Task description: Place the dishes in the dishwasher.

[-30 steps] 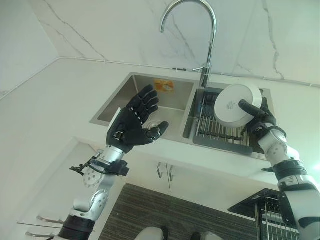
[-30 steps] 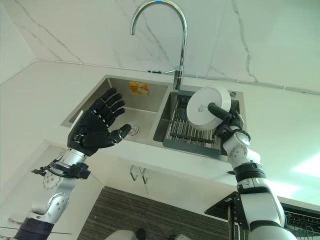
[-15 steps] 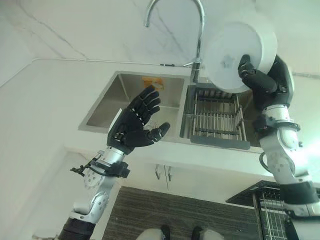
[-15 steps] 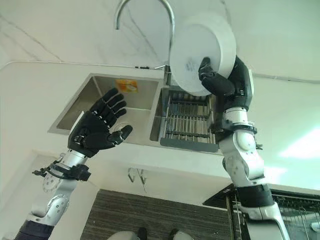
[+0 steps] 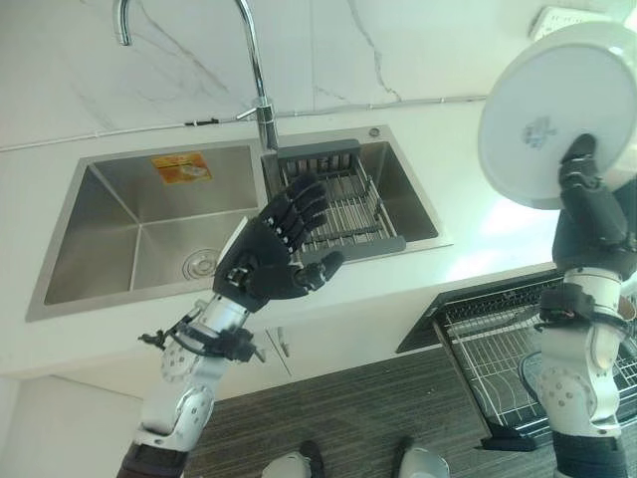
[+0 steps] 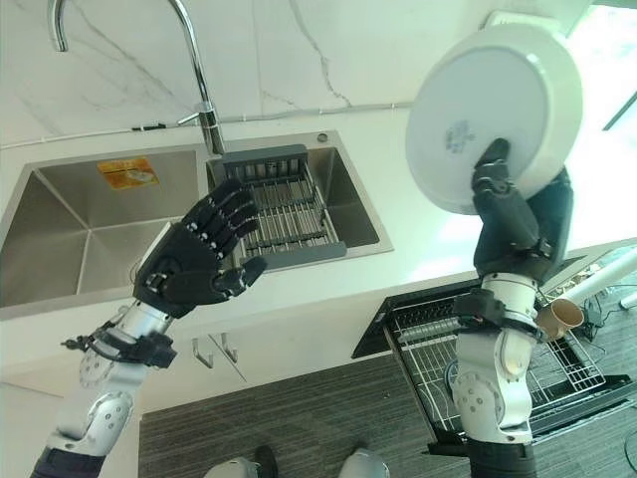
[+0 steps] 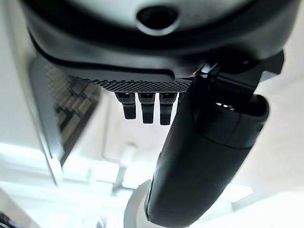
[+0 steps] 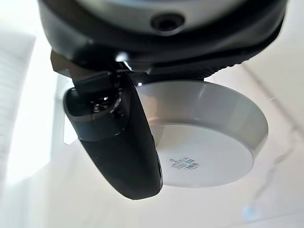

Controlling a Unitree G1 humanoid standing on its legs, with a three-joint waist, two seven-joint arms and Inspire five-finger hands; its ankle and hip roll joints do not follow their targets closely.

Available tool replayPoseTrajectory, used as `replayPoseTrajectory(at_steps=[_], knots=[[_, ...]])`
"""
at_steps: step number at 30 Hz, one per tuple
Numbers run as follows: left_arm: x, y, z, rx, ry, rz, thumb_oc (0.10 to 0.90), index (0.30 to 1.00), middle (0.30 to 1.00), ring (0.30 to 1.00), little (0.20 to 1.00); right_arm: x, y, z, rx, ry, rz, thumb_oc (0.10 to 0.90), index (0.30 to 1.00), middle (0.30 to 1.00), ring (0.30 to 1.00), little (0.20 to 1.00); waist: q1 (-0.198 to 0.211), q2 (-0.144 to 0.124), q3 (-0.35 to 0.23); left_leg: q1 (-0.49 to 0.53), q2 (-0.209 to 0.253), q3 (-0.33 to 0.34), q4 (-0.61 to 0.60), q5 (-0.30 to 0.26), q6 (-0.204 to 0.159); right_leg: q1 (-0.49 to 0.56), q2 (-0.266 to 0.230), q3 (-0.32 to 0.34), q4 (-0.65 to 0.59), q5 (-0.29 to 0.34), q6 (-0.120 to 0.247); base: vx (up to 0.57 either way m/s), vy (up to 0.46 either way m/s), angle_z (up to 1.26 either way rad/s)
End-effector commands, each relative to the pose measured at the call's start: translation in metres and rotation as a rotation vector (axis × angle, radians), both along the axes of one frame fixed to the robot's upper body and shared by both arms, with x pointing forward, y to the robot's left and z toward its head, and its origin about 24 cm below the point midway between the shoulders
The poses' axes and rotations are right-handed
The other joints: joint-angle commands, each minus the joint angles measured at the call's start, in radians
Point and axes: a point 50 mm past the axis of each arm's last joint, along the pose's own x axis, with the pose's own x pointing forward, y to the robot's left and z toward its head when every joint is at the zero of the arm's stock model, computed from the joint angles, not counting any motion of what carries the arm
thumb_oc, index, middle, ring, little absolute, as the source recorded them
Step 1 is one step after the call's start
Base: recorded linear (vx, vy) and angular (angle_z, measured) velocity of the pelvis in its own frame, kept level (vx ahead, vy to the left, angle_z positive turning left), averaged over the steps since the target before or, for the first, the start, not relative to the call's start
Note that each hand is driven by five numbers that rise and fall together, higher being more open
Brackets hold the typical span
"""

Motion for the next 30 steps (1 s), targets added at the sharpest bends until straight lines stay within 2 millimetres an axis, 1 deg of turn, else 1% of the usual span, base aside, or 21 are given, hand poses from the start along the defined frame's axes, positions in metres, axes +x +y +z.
replayPoseTrajectory(at_steps=[1, 2, 4, 5, 6, 9, 11, 12, 13, 14, 16, 17, 18, 19, 20, 21, 23, 24, 27, 28, 30], knots=[[-0.018, -0.019, 0.042, 0.048, -0.228, -0.174, 0.800, 0.900, 0.900, 0.900, 0.900, -0.024, 0.006, 0.052, -0.089, -0.390, 0.025, 0.400, 0.300, 0.300, 0.300, 0.300, -0.001, 0.016, -0.073, 0.032, -0.009, -0.077, 0.005, -0.152, -0.023, 0.001, 0.038, 0.013, -0.039, 0.041, 0.042, -0.11, -0.345, -0.51], [-0.018, -0.022, 0.040, 0.077, -0.215, -0.221, 0.800, 0.900, 0.900, 0.900, 0.900, -0.026, 0.010, 0.051, -0.112, -0.385, 0.022, 0.400, 0.300, 0.300, 0.300, 0.300, -0.001, 0.014, -0.081, 0.022, 0.006, -0.077, 0.005, -0.141, -0.036, -0.002, 0.037, 0.012, -0.039, 0.015, 0.044, -0.10, -0.428, -0.47], [-0.022, -0.025, 0.036, 0.103, -0.195, -0.287, 0.800, 0.900, 0.900, 0.900, 0.900, -0.027, 0.009, 0.049, -0.130, -0.358, 0.024, 0.400, 0.300, 0.300, 0.300, 0.300, 0.000, 0.016, -0.091, 0.031, 0.044, -0.066, 0.005, -0.132, -0.063, 0.006, 0.047, -0.004, -0.039, -0.061, 0.048, -0.07, -0.485, -0.51], [-0.025, -0.027, 0.034, 0.123, -0.189, -0.318, 0.800, 0.900, 0.900, 0.900, 0.900, -0.027, 0.009, 0.048, -0.139, -0.340, 0.031, 0.400, 0.300, 0.300, 0.300, 0.300, -0.002, 0.018, -0.094, 0.031, 0.068, -0.058, 0.005, -0.115, -0.078, 0.004, 0.058, -0.013, -0.039, -0.091, 0.045, -0.06, -0.560, -0.45], [-0.029, -0.029, 0.033, 0.136, -0.185, -0.347, 0.800, 0.900, 0.900, 0.900, 0.900, -0.026, 0.007, 0.047, -0.145, -0.320, 0.050, 0.400, 0.300, 0.300, 0.300, 0.300, -0.010, 0.020, -0.096, 0.038, 0.102, -0.046, 0.005, -0.104, -0.103, 0.001, 0.079, -0.012, -0.039, -0.124, 0.039, -0.07, -0.552, -0.42], [-0.034, -0.035, 0.030, 0.139, -0.170, -0.401, 0.800, 0.900, 0.900, 0.900, 0.900, -0.022, 0.007, 0.047, -0.165, -0.296, 0.068, 0.400, 0.300, 0.300, 0.300, 0.300, -0.025, 0.023, -0.100, 0.040, 0.159, -0.026, 0.005, -0.068, -0.144, -0.019, 0.116, -0.003, -0.039, -0.146, 0.013, -0.02, -0.433, -0.38], [-0.036, -0.037, 0.028, 0.120, -0.150, -0.426, 0.800, 0.900, 0.900, 0.900, 0.900, -0.020, 0.007, 0.048, -0.174, -0.287, 0.078, 0.400, 0.300, 0.300, 0.300, 0.300, -0.032, 0.028, -0.096, 0.038, 0.188, -0.022, 0.005, -0.045, -0.166, -0.020, 0.143, 0.003, -0.039, -0.155, -0.006, -0.01, -0.378, -0.34], [-0.036, -0.039, 0.026, 0.104, -0.135, -0.435, 0.800, 0.900, 0.900, 0.900, 0.900, -0.018, 0.008, 0.049, -0.176, -0.283, 0.100, 0.400, 0.300, 0.300, 0.300, 0.300, -0.033, 0.031, -0.093, 0.031, 0.198, -0.033, 0.005, -0.028, -0.177, -0.023, 0.161, 0.012, -0.039, -0.159, -0.018, -0.01, -0.245, -0.32], [-0.036, -0.039, 0.026, 0.104, -0.135, -0.435, 0.800, 0.900, 0.900, 0.900, 0.900, -0.018, 0.008, 0.049, -0.176, -0.283, 0.100, 0.400, 0.300, 0.300, 0.300, 0.300, -0.033, 0.031, -0.093, 0.031, 0.198, -0.033, 0.005, -0.028, -0.177, -0.023, 0.161, 0.012, -0.039, -0.159, -0.018, -0.02, -0.392, -0.28], [-0.036, -0.042, 0.017, 0.091, -0.092, -0.439, 0.800, 0.900, 0.900, 0.900, 0.900, -0.013, 0.010, 0.052, -0.207, -0.275, 0.113, 0.400, 0.300, 0.300, 0.300, 0.300, -0.030, 0.035, -0.086, 0.021, 0.199, -0.060, 0.005, 0.002, -0.185, -0.034, 0.188, 0.034, -0.039, -0.161, -0.040, 0.01, -0.308, -0.32], [-0.037, -0.043, 0.009, 0.090, -0.062, -0.441, 0.800, 0.900, 0.900, 0.900, 0.900, -0.013, 0.012, 0.053, -0.232, -0.273, 0.110, 0.400, 0.300, 0.300, 0.300, 0.300, -0.022, 0.039, -0.082, 0.024, 0.171, -0.092, 0.005, 0.005, -0.183, -0.030, 0.197, 0.051, -0.039, -0.166, -0.045, 0.03, -0.215, -0.25], [-0.037, -0.043, 0.009, 0.090, -0.062, -0.441, 0.800, 0.900, 0.900, 0.900, 0.900, -0.013, 0.012, 0.053, -0.232, -0.273, 0.110, 0.400, 0.300, 0.300, 0.300, 0.300, -0.022, 0.039, -0.082, 0.024, 0.171, -0.092, 0.005, 0.005, -0.183, -0.030, 0.197, 0.051, -0.039, -0.166, -0.045, 0.05, -0.116, -0.44], [-0.040, -0.044, -0.002, 0.088, 0.004, -0.458, 0.800, 0.900, 0.900, 0.900, 0.900, -0.014, 0.018, 0.054, -0.284, -0.296, 0.122, 0.400, 0.300, 0.300, 0.300, 0.300, 0.000, 0.044, -0.074, 0.028, 0.073, -0.119, 0.005, -0.021, -0.148, -0.029, 0.200, 0.076, -0.039, -0.169, -0.047, 0.04, -0.080, -0.55], [-0.040, -0.043, -0.010, 0.108, 0.032, -0.467, 0.800, 0.900, 0.900, 0.900, 0.900, -0.012, 0.021, 0.053, -0.296, -0.296, 0.131, 0.400, 0.300, 0.300, 0.300, 0.300, 0.007, 0.052, -0.075, 0.027, 0.033, -0.106, 0.005, -0.036, -0.129, -0.032, 0.202, 0.073, -0.039, -0.167, -0.045, 0.07, -0.064, -0.50], [-0.039, -0.046, -0.025, 0.123, 0.122, -0.494, 0.800, 0.900, 0.900, 0.900, 0.900, -0.010, 0.024, 0.049, -0.311, -0.288, 0.127, 0.400, 0.300, 0.300, 0.300, 0.300, 0.006, 0.070, -0.081, 0.035, -0.013, -0.063, 0.005, -0.064, -0.105, -0.029, 0.208, 0.044, -0.039, -0.164, -0.038, 0.07, 0.052, -0.05], [-0.038, -0.048, -0.041, 0.166, 0.200, -0.507, 0.800, 0.900, 0.900, 0.900, 0.900, -0.010, 0.024, 0.046, -0.347, -0.271, 0.095, 0.400, 0.300, 0.300, 0.300, 0.300, 0.001, 0.077, -0.085, 0.030, -0.023, -0.057, 0.005, -0.075, -0.097, -0.024, 0.214, 0.021, -0.039, -0.162, -0.032, 0.07, 0.067, 0.41], [-0.039, -0.048, -0.049, 0.166, 0.242, -0.510, 0.800, 0.900, 0.900, 0.900, 0.900, -0.009, 0.024, 0.044, -0.363, -0.258, 0.084, 0.400, 0.300, 0.300, 0.300, 0.300, 0.000, 0.076, -0.089, 0.031, -0.025, -0.067, 0.005, -0.083, -0.092, -0.023, 0.219, 0.022, -0.039, -0.164, -0.034, 0.09, 0.091, 0.71], [-0.041, -0.046, -0.061, 0.167, 0.312, -0.502, 0.800, 0.900, 0.900, 0.900, 0.900, -0.008, 0.022, 0.040, -0.378, -0.238, 0.069, 0.400, 0.300, 0.300, 0.300, 0.300, -0.001, 0.074, -0.091, 0.035, -0.035, -0.090, 0.005, -0.094, -0.084, -0.017, 0.224, 0.028, -0.039, -0.166, -0.034, 0.12, 0.147, 0.16], [-0.049, -0.039, -0.091, 0.153, 0.467, -0.452, 0.800, 0.900, 0.900, 0.900, 0.900, -0.008, 0.008, 0.031, -0.357, -0.173, 0.066, 0.400, 0.300, 0.300, 0.300, 0.300, -0.011, 0.063, -0.108, 0.033, -0.051, -0.107, 0.005, -0.112, -0.072, -0.019, 0.228, 0.034, -0.039, -0.163, -0.030, 0.13, 0.186, 0.00], [-0.054, -0.032, -0.110, 0.155, 0.551, -0.425, 0.800, 0.900, 0.900, 0.900, 0.900, -0.007, 0.000, 0.025, -0.330, -0.125, 0.052, 0.400, 0.300, 0.300, 0.300, 0.300, -0.012, 0.056, -0.111, 0.034, -0.056, -0.113, 0.005, -0.120, -0.068, -0.016, 0.223, 0.030, -0.039, -0.162, -0.027, 0.12, 0.188, 0.00], [-0.060, -0.024, -0.128, 0.177, 0.621, -0.379, 0.800, 0.900, 0.900, 0.900, 0.900, -0.006, -0.008, 0.019, -0.302, -0.085, 0.023, 0.400, 0.300, 0.300, 0.300, 0.300, -0.011, 0.053, -0.110, 0.036, -0.059, -0.111, 0.005, -0.125, -0.063, -0.013, 0.220, 0.023, -0.039, -0.158, -0.025, 0.10, 0.180, 0.02]])
